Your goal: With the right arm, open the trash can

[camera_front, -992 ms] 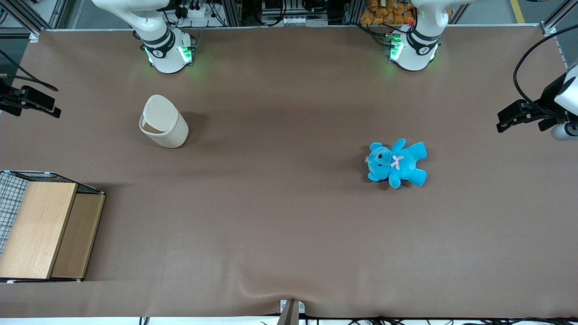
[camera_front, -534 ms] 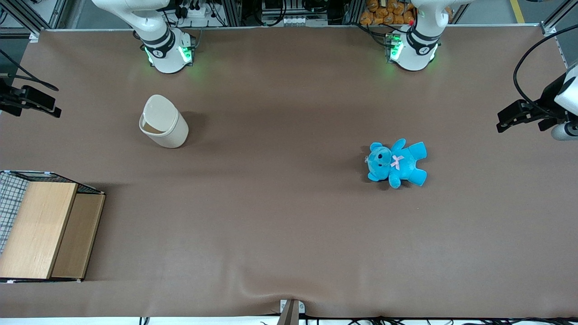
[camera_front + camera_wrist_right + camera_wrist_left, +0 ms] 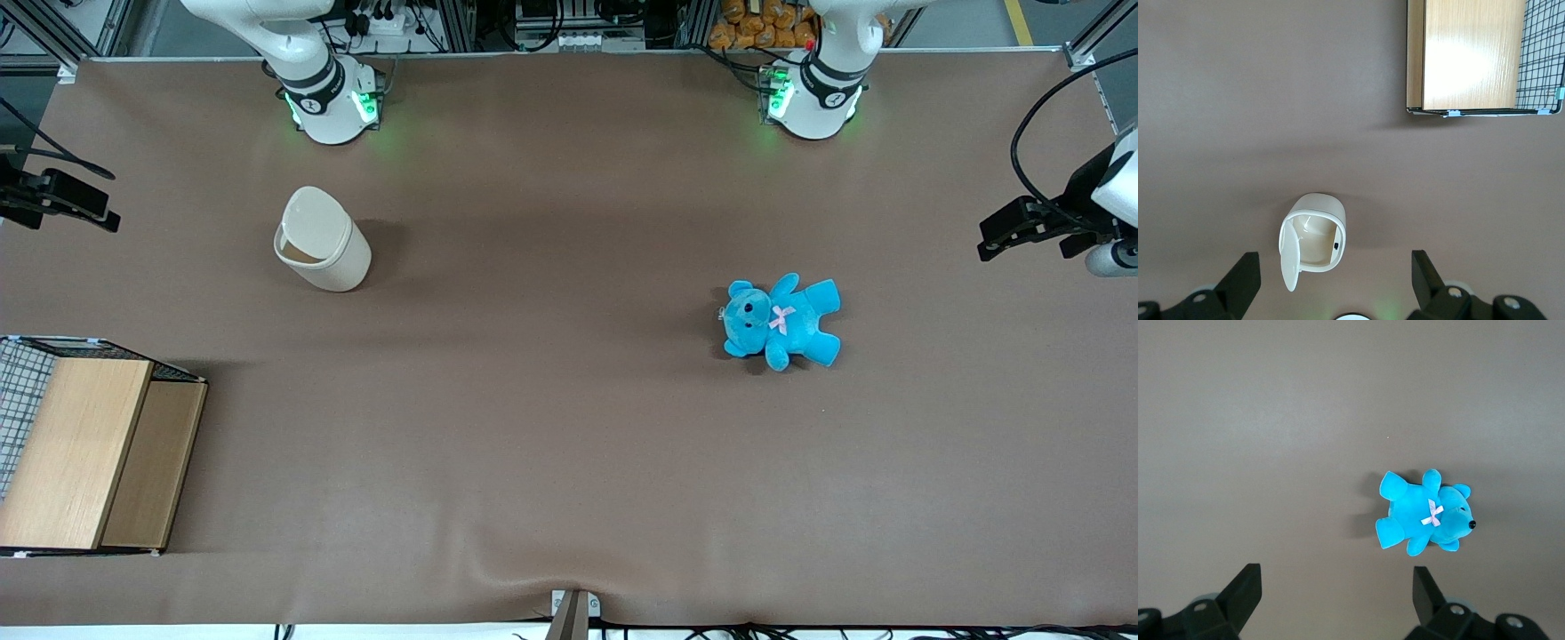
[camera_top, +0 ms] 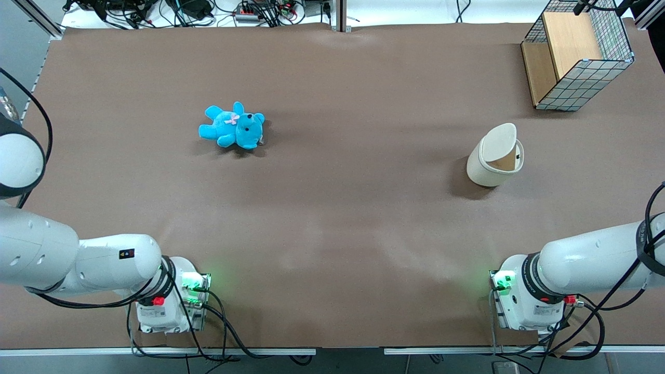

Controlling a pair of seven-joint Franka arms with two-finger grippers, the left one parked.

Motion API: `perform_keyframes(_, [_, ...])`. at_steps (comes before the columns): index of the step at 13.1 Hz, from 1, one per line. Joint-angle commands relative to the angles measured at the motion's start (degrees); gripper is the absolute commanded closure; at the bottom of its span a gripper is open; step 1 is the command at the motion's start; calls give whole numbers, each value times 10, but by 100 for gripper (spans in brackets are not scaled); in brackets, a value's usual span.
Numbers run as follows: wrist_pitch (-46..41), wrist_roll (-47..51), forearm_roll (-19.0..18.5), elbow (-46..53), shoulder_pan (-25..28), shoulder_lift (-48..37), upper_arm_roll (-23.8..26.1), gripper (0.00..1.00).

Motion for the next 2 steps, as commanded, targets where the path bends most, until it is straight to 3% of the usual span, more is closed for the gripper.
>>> perform_keyframes(1, [-11, -7, -4, 21, -4, 12, 1, 0])
perform_keyframes(2, [-11, -7, -4, 20, -4, 12, 1, 0])
